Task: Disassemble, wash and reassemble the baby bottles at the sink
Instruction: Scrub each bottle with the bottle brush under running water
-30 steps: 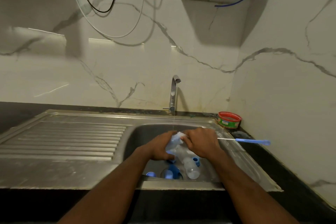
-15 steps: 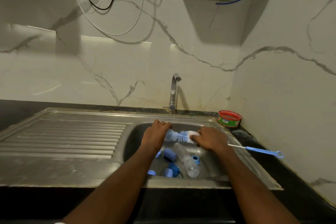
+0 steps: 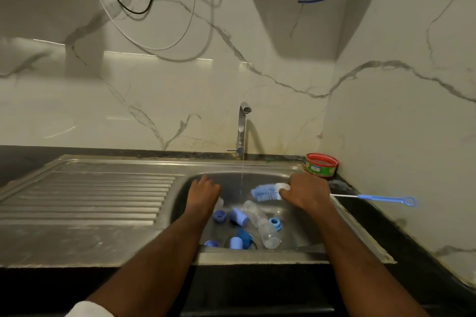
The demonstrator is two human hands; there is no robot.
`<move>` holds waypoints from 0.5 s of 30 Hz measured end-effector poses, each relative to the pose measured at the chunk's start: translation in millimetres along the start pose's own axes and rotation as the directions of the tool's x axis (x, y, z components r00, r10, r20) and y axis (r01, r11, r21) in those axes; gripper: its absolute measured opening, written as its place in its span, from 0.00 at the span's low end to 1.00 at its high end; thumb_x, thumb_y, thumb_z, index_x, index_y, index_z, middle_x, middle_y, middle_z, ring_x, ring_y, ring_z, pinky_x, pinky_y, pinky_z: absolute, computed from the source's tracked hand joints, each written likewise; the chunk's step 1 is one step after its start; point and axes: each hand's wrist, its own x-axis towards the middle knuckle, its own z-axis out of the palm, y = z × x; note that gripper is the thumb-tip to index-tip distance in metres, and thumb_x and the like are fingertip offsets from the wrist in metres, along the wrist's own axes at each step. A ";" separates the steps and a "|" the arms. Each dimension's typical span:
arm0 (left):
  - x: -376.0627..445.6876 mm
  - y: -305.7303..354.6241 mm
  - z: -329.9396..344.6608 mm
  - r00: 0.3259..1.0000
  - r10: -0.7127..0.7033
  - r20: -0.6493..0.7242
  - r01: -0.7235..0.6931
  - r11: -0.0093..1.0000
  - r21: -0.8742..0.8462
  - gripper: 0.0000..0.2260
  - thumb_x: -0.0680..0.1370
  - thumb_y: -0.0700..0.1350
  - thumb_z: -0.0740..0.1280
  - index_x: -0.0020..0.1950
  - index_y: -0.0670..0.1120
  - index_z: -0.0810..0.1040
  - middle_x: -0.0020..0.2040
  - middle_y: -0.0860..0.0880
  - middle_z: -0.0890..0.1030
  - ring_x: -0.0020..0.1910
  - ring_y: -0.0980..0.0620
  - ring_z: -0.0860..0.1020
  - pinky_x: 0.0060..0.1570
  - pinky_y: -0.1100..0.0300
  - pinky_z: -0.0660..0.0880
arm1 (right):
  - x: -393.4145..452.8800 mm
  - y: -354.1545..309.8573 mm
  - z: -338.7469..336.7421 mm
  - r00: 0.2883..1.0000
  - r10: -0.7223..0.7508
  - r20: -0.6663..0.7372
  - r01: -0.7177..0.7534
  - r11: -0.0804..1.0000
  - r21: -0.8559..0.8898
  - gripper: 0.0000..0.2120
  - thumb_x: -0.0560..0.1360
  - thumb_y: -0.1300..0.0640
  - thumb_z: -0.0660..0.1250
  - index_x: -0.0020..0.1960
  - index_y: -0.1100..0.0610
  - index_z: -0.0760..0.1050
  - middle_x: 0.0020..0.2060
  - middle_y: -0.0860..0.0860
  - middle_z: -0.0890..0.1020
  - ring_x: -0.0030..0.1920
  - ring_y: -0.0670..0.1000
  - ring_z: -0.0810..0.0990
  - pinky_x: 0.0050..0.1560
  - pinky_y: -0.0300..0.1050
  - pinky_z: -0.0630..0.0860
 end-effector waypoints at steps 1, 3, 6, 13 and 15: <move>0.4 2.7 -1.3 1.000 0.028 -0.006 -0.028 0.999 0.031 0.17 0.79 0.44 0.69 0.68 0.48 0.77 0.69 0.46 0.75 0.72 0.45 0.67 0.70 0.49 0.66 | -0.2 -0.9 -0.3 1.000 0.001 0.007 -0.001 1.000 0.003 0.22 0.78 0.37 0.61 0.60 0.51 0.80 0.52 0.50 0.84 0.51 0.50 0.81 0.49 0.46 0.75; 0.4 13.8 -7.6 0.992 0.124 -0.027 -0.120 0.986 0.120 0.16 0.79 0.43 0.69 0.67 0.46 0.78 0.68 0.45 0.76 0.70 0.44 0.68 0.68 0.49 0.66 | -0.9 -7.2 0.7 1.000 -0.002 0.021 0.002 1.000 0.012 0.21 0.78 0.38 0.62 0.60 0.51 0.80 0.52 0.50 0.84 0.50 0.50 0.81 0.46 0.45 0.73; 3.5 28.8 -10.0 0.971 0.236 -0.034 -0.224 0.951 0.212 0.14 0.80 0.42 0.67 0.66 0.45 0.79 0.66 0.45 0.77 0.69 0.44 0.69 0.66 0.50 0.67 | -5.6 -14.5 0.0 1.000 -0.002 -0.019 0.002 1.000 0.005 0.20 0.78 0.38 0.61 0.58 0.51 0.81 0.52 0.50 0.84 0.51 0.52 0.82 0.44 0.44 0.69; 6.2 29.7 -1.7 0.983 0.172 -0.060 -0.177 0.981 -0.083 0.24 0.76 0.46 0.74 0.71 0.47 0.75 0.70 0.45 0.71 0.69 0.45 0.69 0.67 0.51 0.69 | -1.1 -8.0 10.5 1.000 0.021 0.020 -0.023 0.997 0.068 0.22 0.78 0.38 0.61 0.63 0.51 0.79 0.56 0.51 0.83 0.55 0.52 0.81 0.52 0.47 0.74; 10.3 26.1 0.8 0.998 0.059 -0.026 -0.065 0.912 -0.406 0.28 0.74 0.54 0.76 0.71 0.49 0.73 0.68 0.47 0.71 0.66 0.48 0.72 0.65 0.53 0.72 | -0.5 -10.8 14.0 0.999 0.023 0.045 -0.028 0.995 0.094 0.22 0.79 0.39 0.61 0.65 0.51 0.77 0.59 0.51 0.82 0.58 0.52 0.80 0.55 0.48 0.74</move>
